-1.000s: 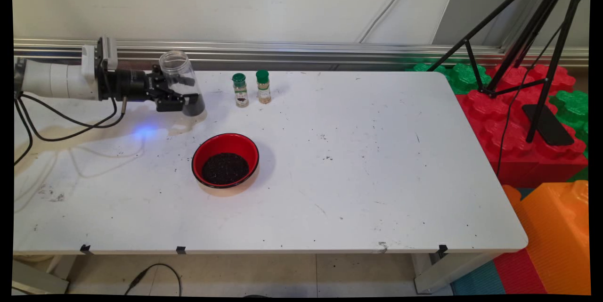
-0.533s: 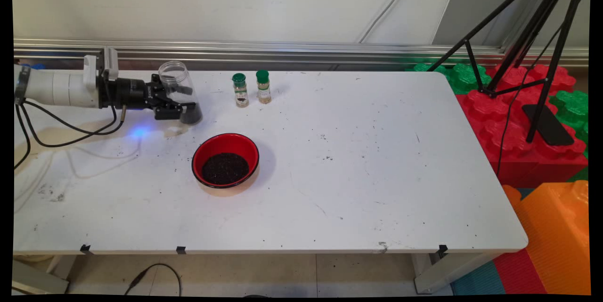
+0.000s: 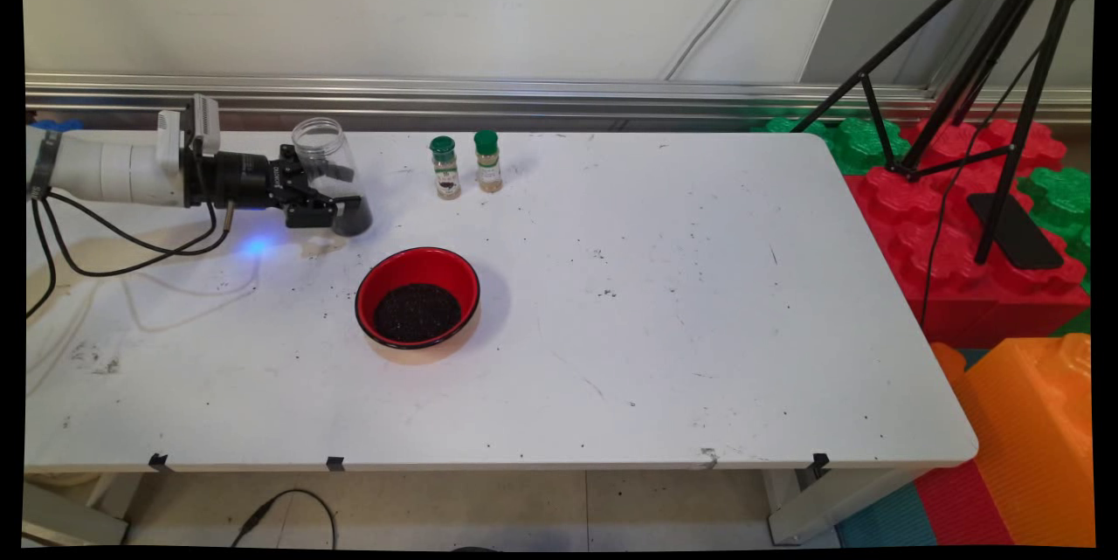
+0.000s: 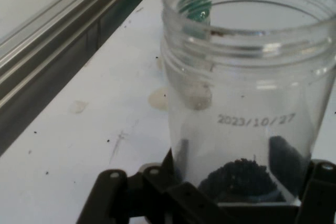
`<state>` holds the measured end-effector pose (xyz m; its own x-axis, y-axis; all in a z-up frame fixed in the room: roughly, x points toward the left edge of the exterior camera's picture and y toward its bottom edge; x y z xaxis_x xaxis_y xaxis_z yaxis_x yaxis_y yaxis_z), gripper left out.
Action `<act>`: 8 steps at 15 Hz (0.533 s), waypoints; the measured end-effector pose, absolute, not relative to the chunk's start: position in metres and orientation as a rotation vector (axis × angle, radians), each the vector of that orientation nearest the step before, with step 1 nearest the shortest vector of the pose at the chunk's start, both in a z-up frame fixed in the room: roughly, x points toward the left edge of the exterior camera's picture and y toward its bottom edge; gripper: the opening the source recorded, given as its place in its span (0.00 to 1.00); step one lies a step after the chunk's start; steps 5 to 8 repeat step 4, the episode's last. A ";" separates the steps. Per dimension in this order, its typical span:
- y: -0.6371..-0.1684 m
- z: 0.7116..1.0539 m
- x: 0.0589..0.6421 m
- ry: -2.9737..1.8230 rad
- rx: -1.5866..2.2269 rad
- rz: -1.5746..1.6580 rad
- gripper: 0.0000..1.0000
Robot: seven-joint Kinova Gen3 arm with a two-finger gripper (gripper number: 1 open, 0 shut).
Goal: Place the picked object on the table
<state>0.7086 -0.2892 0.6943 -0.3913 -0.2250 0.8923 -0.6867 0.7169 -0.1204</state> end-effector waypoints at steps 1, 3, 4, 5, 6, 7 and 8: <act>-0.289 0.693 0.709 -1.951 0.705 0.595 0.00; -0.289 0.691 0.710 -1.946 0.717 0.591 1.00; -0.287 0.690 0.710 -1.944 0.723 0.590 1.00; -0.287 0.690 0.710 -1.944 0.723 0.590 1.00; -0.287 0.690 0.710 -1.944 0.723 0.590 1.00; -0.287 0.690 0.710 -1.944 0.723 0.590 1.00; -0.287 0.690 0.710 -1.944 0.723 0.590 1.00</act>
